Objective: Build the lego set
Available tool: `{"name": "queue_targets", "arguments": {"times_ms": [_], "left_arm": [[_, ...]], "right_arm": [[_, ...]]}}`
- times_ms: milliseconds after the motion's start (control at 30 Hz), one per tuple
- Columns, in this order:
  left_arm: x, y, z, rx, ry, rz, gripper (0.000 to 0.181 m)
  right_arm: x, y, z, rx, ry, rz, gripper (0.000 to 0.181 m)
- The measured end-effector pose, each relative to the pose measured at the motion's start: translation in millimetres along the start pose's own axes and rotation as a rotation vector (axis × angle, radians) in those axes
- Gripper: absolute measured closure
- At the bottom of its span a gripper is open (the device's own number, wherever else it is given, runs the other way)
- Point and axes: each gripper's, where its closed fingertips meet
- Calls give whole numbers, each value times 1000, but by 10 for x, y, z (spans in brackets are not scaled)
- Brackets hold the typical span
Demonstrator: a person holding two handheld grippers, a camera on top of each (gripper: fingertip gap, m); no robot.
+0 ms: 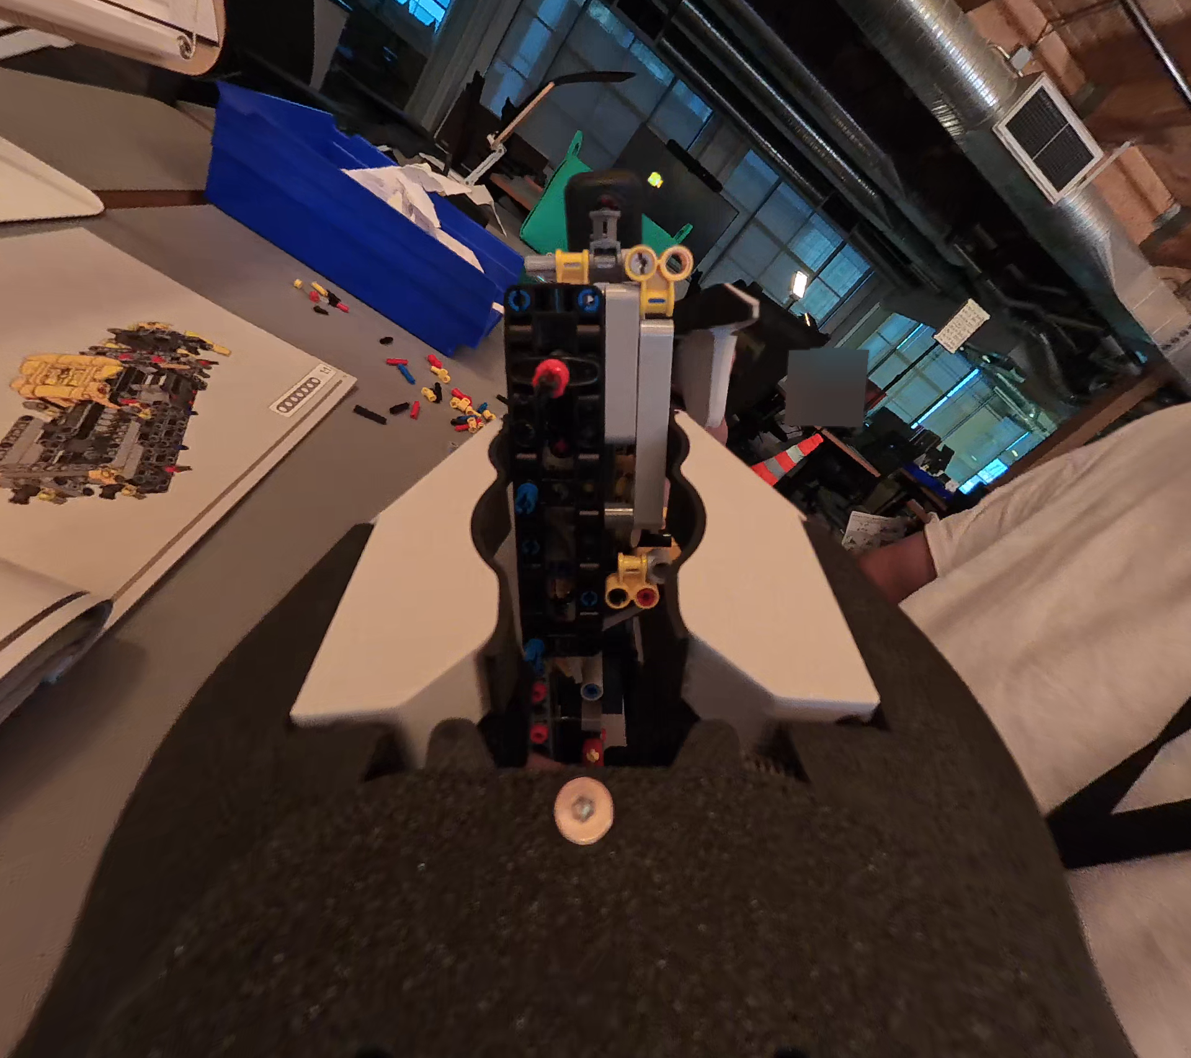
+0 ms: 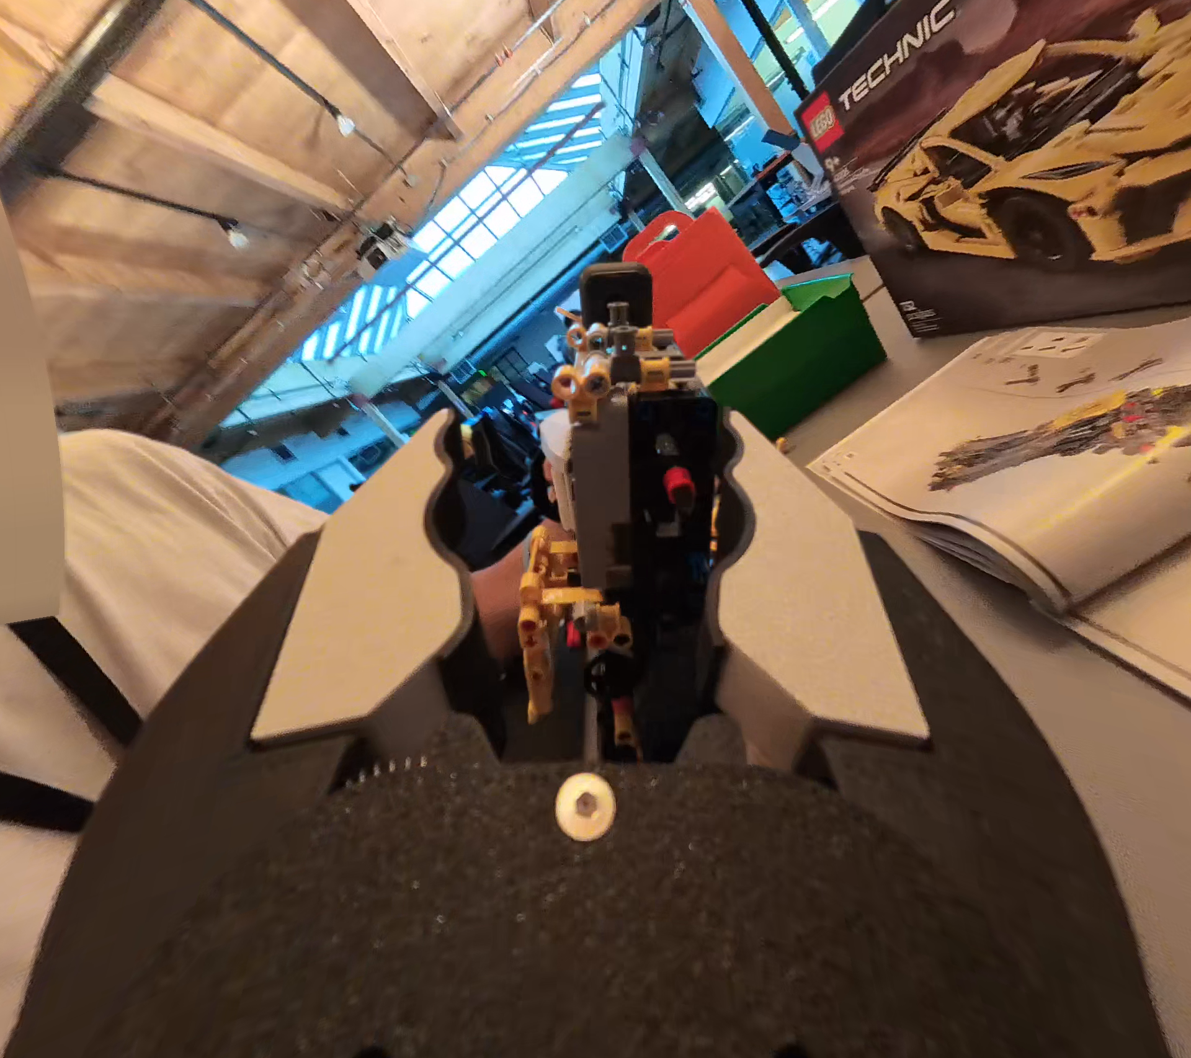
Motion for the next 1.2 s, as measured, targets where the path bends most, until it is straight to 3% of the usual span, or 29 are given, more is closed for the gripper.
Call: {"name": "queue_targets", "arguments": {"times_ms": [267, 600, 700, 767, 1000, 1200], "left_arm": [[62, 47, -23, -55, 9, -8, 136], [134, 304, -124, -278, -5, -127, 136], [144, 21, -77, -96, -26, -229, 136], [151, -160, -75, 40, 2, -222, 136], [195, -580, -88, 366, 13, -194, 136], [175, -716, -76, 469, -10, -201, 136]], "right_arm": [[82, -181, -87, -1, -24, -65, 128], [-6, -477, -364, 188, 51, -80, 136], [-3, -175, -246, -98, 4, -150, 135], [-5, 8, -250, -232, 29, -146, 133], [-26, 476, -260, -517, 12, -93, 136], [0, 625, -269, -618, 8, -107, 136]]}}
Point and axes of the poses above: each gripper's, where its closed fingertips meet, x out along the fingers, z out of its top, y = z × x across the jaws, and after that the axes turned 13 degrees about y, right-handed
